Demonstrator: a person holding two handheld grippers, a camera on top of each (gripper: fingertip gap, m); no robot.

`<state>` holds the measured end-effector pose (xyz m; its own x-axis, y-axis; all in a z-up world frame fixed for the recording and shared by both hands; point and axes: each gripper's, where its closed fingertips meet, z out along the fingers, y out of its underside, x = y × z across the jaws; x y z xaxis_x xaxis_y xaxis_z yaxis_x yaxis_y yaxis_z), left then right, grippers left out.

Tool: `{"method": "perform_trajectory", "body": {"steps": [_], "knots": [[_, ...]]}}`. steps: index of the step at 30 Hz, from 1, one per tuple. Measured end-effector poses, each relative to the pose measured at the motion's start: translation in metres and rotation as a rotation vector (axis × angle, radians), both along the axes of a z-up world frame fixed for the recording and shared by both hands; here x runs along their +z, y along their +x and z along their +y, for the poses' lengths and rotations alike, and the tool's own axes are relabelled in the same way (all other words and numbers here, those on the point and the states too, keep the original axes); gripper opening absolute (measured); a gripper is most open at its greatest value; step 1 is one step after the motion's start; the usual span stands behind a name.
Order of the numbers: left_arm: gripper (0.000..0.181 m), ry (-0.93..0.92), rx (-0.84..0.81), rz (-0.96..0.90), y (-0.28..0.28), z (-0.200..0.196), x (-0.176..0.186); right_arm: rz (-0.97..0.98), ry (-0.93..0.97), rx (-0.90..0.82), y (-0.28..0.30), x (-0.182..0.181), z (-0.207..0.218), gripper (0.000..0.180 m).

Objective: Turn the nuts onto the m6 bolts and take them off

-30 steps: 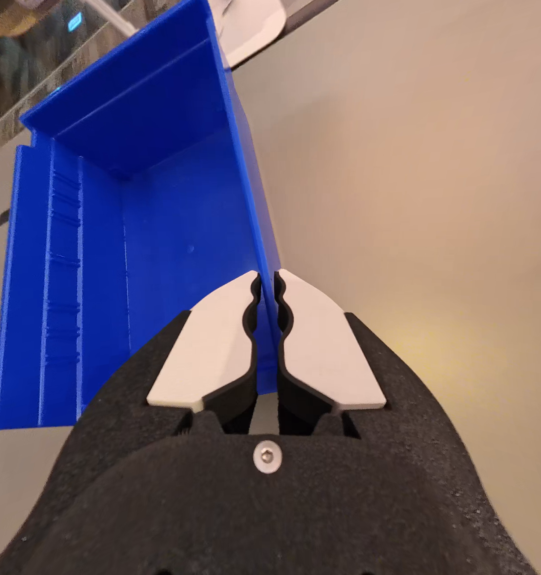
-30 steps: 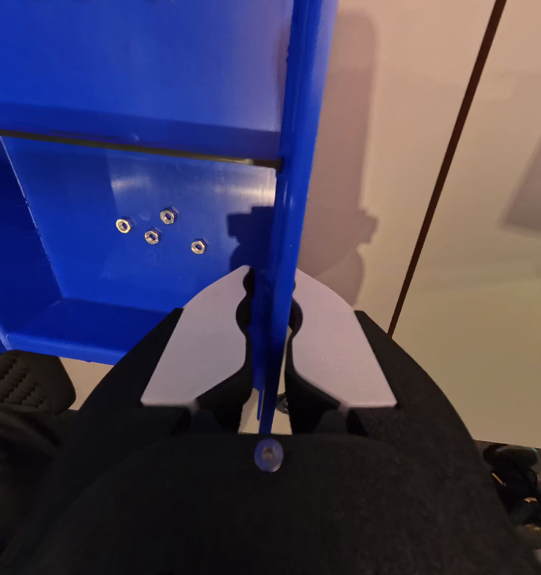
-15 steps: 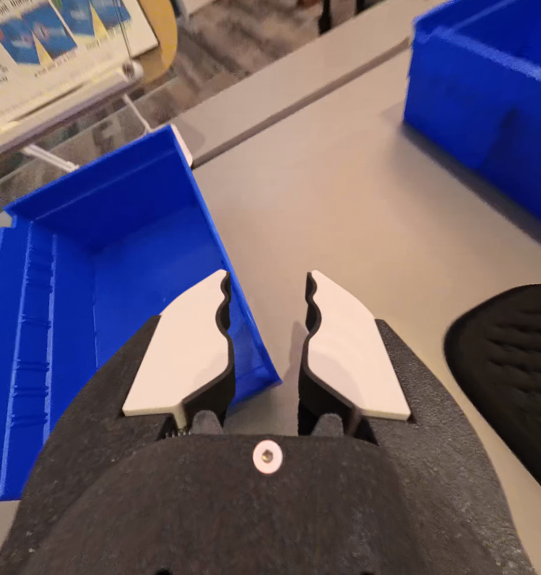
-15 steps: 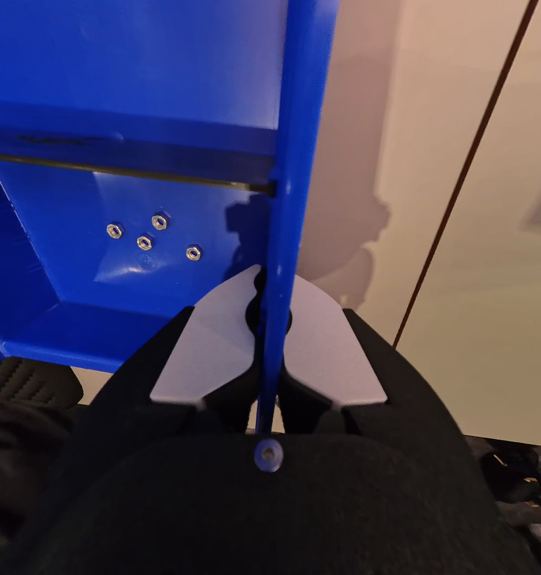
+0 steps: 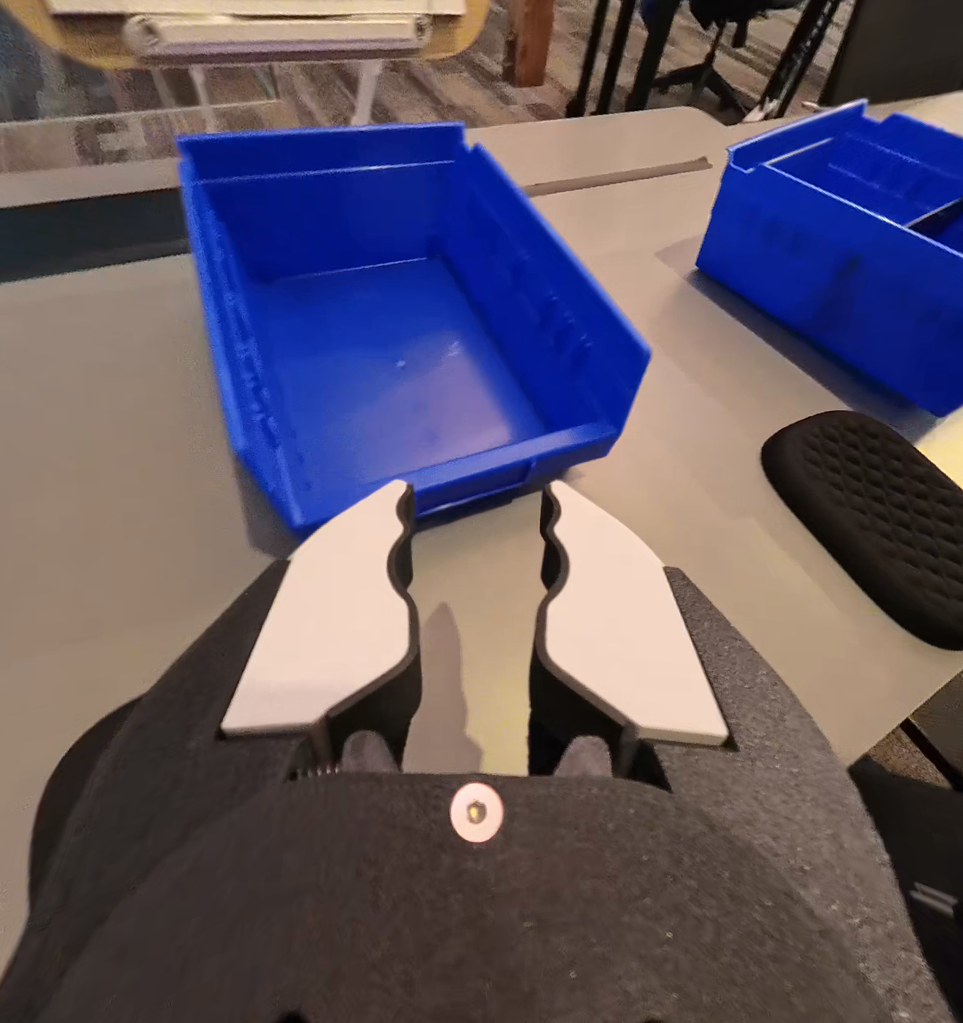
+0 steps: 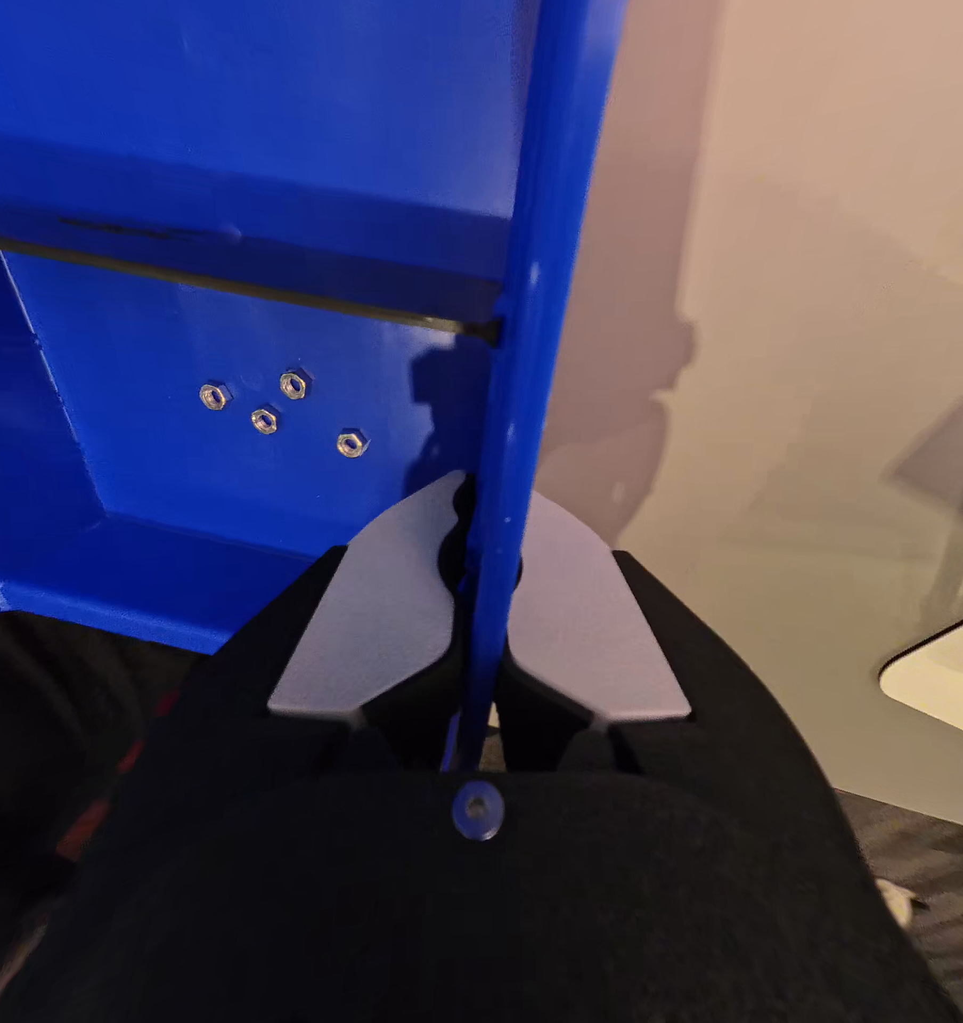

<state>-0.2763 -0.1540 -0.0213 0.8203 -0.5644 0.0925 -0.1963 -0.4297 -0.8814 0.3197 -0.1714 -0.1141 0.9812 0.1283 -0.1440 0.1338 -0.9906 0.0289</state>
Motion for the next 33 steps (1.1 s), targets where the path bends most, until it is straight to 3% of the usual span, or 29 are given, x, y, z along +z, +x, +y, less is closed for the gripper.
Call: {"method": "perform_trajectory", "body": {"steps": [8,18,26,33], "knots": [[0.043,0.041,0.152,0.035,-0.063,0.001,0.007,0.022,0.014,0.161,-0.064,0.042,0.021,0.004],[0.044,0.028,0.142,0.031,-0.081,-0.008,0.001,0.02,0.021,0.326,-0.174,0.108,0.064,0.004],[0.044,0.061,0.171,0.03,-0.116,-0.028,0.016,0.074,0.075,0.391,-0.29,0.15,0.097,0.004],[0.044,0.107,0.202,-0.003,-0.145,-0.049,0.033,0.147,0.097,0.464,-0.407,0.16,0.117,0.004]]}}
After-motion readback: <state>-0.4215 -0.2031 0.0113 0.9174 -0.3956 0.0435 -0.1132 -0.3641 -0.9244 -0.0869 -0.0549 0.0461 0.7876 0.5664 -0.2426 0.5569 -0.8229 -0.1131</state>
